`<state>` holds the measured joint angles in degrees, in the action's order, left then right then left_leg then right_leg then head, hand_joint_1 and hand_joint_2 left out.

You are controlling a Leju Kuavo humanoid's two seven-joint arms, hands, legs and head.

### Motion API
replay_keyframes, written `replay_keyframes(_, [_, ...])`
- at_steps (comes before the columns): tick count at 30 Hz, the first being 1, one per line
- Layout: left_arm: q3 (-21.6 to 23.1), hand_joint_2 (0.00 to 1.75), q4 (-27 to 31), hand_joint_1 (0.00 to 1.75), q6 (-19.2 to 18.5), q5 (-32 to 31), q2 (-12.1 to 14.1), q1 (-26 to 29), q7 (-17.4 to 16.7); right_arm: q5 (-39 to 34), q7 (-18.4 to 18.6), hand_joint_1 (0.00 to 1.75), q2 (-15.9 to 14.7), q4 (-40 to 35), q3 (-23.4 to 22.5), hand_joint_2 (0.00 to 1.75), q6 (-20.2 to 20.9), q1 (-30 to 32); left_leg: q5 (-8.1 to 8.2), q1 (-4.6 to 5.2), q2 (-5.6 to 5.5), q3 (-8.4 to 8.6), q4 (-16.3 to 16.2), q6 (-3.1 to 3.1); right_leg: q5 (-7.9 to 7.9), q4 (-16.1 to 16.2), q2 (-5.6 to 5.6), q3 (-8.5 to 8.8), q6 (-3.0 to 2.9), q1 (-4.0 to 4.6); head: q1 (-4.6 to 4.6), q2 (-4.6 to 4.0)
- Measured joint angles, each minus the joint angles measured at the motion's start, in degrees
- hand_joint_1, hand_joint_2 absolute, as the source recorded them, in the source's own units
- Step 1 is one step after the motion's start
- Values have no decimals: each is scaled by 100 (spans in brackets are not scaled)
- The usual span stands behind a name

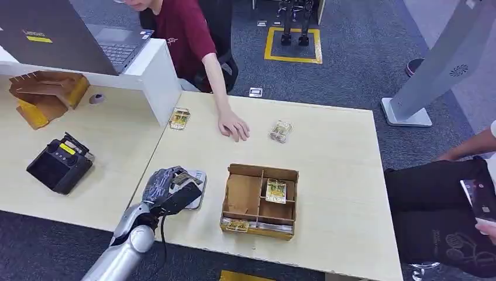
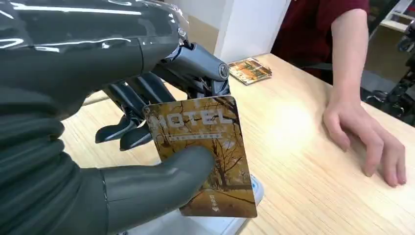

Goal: Pass the card to the sensor for recognition and then transmit it.

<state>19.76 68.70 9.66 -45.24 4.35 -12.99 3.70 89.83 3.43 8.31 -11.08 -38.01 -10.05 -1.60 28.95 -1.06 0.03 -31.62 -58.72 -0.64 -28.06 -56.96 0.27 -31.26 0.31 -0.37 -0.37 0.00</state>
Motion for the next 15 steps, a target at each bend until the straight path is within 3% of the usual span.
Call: replay_keyframes(15, [-302, 175, -616, 175, 308, -511, -190, -256, -118, 11, -63, 0, 0, 0, 2, 175, -24, 1, -1, 0, 0, 3, 0, 0, 1, -1, 0, 3, 1, 0, -2, 0])
